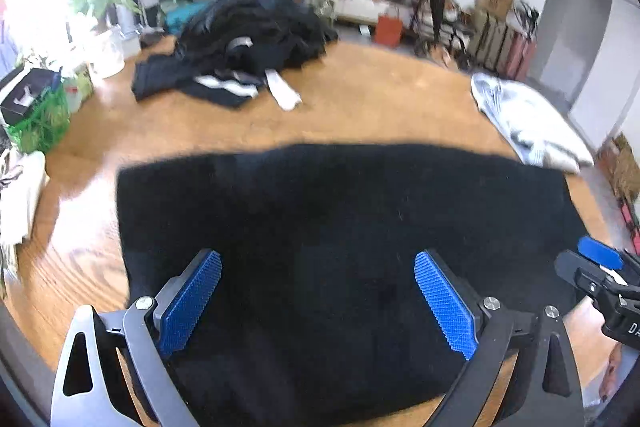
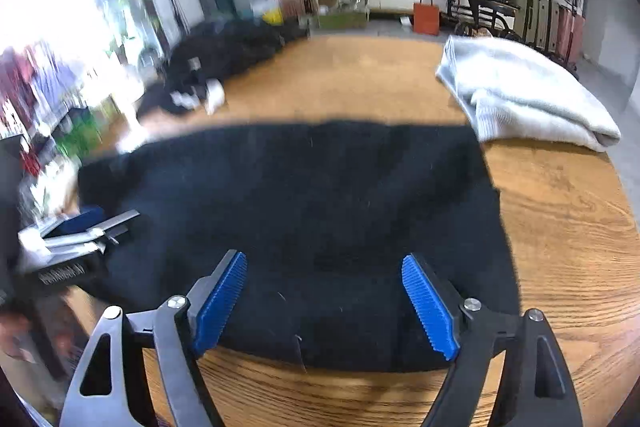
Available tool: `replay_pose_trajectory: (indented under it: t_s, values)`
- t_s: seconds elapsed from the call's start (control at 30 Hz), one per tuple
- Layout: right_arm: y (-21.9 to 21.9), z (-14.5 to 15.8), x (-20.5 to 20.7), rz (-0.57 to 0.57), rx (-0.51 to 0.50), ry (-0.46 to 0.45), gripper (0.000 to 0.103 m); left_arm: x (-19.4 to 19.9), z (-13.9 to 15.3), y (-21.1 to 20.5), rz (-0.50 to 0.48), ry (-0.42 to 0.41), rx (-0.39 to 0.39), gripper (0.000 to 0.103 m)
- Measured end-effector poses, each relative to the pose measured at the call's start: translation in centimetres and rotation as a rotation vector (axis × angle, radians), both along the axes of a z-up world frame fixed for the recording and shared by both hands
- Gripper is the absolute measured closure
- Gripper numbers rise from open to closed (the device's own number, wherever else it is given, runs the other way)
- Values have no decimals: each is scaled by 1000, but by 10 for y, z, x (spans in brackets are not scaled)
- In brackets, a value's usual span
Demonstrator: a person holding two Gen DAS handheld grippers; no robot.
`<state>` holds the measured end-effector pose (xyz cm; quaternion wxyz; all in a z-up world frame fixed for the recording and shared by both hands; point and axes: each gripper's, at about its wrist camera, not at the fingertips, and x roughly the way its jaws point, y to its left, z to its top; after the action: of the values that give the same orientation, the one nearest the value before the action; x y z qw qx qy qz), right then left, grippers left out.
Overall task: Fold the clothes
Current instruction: 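Lay the black sweatshirt flat on the table and open both tools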
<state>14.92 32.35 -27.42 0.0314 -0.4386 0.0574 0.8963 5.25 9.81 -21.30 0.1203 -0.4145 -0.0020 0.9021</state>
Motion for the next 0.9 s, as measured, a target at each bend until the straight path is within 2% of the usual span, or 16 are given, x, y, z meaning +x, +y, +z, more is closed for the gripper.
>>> replay_pose_trajectory:
  t_s: [0.07, 0.13, 0.2, 0.27, 0.4, 0.43, 0.5, 0.53, 0.57, 0.67, 0.77, 0.9]
  values:
    - [4, 4, -1, -29, 16, 1, 15, -11, -20, 0, 19, -68, -30, 4]
    - [11, -21, -9, -55, 41, -100, 15, -13, -23, 6, 10, -63, -69, 1]
    - [9, -22, -10, -38, 62, -98, 14, -15, -19, 8, 4, -70, -82, 1]
    - [6, -20, -9, -16, 83, -81, 18, -11, -13, 1, 2, -71, -35, 1]
    - [33, 10, 16, -17, -116, -12, 19, 9, 4, -21, 28, -91, 107, 1]
    - [37, 15, 25, -15, -145, -3, 22, 13, 6, -25, 30, -105, 145, 1]
    - [41, 15, 40, 5, -173, -29, 40, 24, 11, -33, 33, -126, 203, 1]
    - [43, 13, 49, 22, -189, -49, 58, 28, 12, -33, 33, -128, 207, 1]
    - [40, 10, 55, 37, -192, -61, 61, 31, 13, -33, 32, -129, 206, 1]
    - [31, -1, 70, 75, -178, -84, 64, 36, 12, -33, 25, -133, 190, 1]
    - [17, -14, 64, 105, -141, -104, 64, 39, 9, -32, 20, -141, 184, 1]
    - [6, -8, 69, 154, -110, -87, 64, 42, 5, -33, 19, -143, 187, 1]
